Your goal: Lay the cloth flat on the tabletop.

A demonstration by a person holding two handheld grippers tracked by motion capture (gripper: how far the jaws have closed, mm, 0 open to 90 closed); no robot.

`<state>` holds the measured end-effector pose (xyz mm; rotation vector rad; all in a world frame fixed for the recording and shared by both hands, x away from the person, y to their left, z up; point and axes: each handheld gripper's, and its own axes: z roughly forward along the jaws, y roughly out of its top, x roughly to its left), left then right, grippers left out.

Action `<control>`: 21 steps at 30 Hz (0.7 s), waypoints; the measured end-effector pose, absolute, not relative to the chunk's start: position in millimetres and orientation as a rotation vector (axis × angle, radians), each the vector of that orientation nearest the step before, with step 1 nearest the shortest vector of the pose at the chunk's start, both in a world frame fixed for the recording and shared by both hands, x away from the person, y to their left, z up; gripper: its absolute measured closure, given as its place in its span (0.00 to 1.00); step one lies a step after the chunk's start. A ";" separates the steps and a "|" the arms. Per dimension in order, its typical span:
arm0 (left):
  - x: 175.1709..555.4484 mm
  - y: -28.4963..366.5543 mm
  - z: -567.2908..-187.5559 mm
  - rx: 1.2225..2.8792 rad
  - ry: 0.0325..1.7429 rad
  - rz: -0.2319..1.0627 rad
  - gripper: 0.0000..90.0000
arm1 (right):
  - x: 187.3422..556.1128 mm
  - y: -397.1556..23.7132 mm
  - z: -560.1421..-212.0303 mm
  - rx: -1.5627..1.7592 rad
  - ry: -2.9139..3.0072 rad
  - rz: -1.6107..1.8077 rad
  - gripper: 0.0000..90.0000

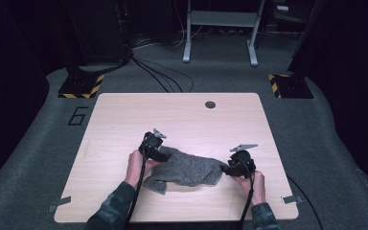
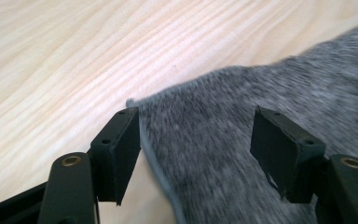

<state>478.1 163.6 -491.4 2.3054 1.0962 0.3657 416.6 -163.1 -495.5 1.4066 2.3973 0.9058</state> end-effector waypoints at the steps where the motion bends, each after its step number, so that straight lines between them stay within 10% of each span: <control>1: 482.6 160.9 -494.8 2.327 1.099 0.354 0.36 | 417.3 -161.1 -497.1 1.403 2.404 0.882 0.67; 5: 483.7 156.0 -502.8 2.341 1.093 0.349 0.47 | 424.0 -159.0 -501.5 1.385 2.422 0.884 0.89; 12: 477.5 156.4 -501.6 2.329 1.073 0.340 0.87 | 435.8 -153.4 -492.4 1.305 2.392 0.885 0.97; 21: 464.4 177.8 -493.8 2.229 1.110 0.371 0.93 | 423.9 -147.4 -450.2 1.158 2.301 0.953 0.97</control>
